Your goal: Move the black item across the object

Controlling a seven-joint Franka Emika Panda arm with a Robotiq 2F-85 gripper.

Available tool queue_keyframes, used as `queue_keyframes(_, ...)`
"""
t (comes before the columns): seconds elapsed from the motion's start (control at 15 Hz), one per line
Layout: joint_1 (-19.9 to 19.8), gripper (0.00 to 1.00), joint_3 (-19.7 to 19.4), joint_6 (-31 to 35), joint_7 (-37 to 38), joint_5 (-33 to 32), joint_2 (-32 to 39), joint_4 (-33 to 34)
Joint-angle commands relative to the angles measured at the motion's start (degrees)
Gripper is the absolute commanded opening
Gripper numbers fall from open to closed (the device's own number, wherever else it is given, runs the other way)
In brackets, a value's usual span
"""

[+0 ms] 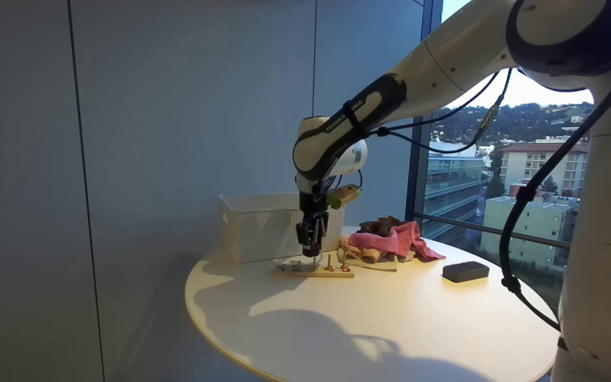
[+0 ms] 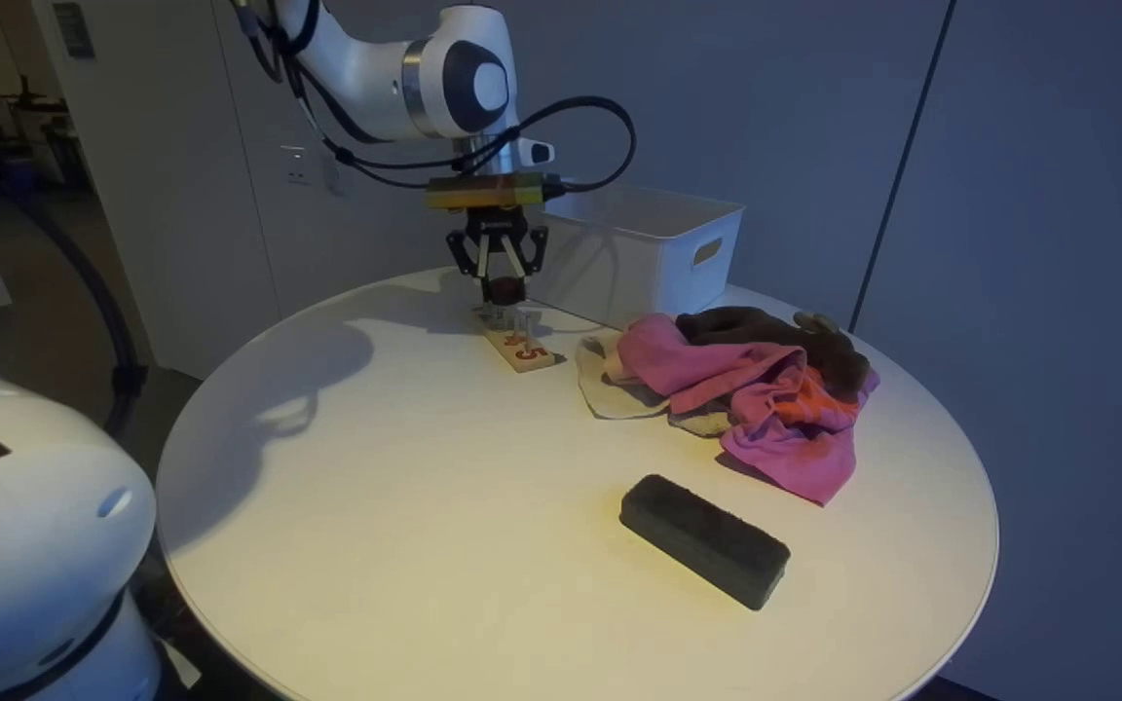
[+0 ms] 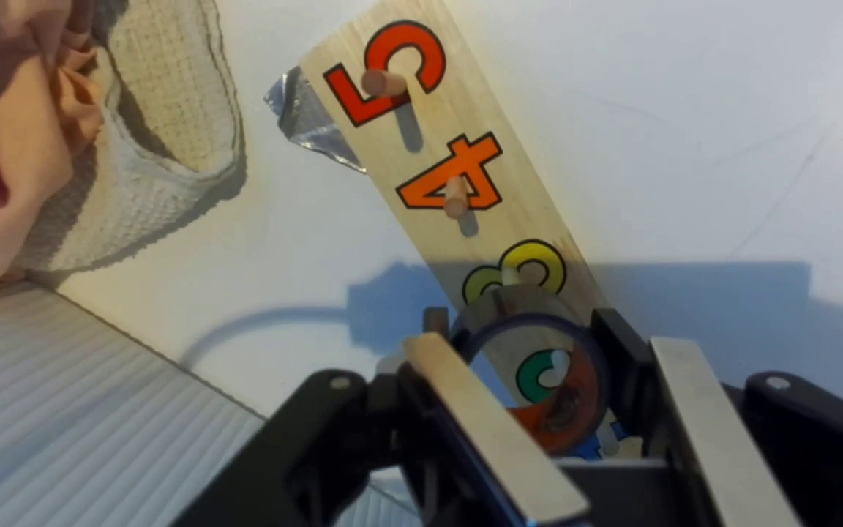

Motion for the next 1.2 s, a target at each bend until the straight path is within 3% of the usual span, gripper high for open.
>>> queue_keyframes(0.0, 0.0, 0.26, -0.1, -0.8, 3.9, -1.4, -3.7, -1.2)
queue_keyframes(0.67, -1.6, 0.26, -1.8, -1.9, 11.3, -1.9, -5.0, -3.3)
queue_keyframes(1.07, -1.9, 0.26, -2.1, -2.5, 11.6, -1.9, -4.2, -3.7)
queue_keyframes(1.13, -1.8, 0.76, -2.1, -2.5, 11.6, -1.5, -4.1, -3.7)
